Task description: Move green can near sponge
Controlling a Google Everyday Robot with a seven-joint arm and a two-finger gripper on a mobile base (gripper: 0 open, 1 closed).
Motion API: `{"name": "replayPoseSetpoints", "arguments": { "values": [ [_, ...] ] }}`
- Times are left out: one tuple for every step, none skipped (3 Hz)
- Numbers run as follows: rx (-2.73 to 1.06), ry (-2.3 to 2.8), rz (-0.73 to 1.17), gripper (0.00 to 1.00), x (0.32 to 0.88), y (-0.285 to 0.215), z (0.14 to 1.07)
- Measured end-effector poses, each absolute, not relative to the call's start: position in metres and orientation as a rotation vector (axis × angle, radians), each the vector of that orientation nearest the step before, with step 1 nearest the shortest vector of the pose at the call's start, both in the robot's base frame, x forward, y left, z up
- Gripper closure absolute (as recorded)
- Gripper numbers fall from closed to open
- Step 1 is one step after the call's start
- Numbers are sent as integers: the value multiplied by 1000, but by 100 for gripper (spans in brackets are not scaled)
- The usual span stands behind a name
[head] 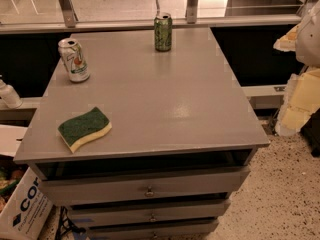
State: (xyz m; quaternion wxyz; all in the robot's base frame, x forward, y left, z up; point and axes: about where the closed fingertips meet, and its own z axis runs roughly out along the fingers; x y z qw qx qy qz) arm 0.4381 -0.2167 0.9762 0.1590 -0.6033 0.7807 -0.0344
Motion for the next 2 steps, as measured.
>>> {"name": "replayPoseSetpoints", "arguments": {
  "values": [
    [-1725, 2232, -99, 0, 438, -217, 976],
    [-1675, 2214, -94, 0, 448, -215, 972]
  ]
}}
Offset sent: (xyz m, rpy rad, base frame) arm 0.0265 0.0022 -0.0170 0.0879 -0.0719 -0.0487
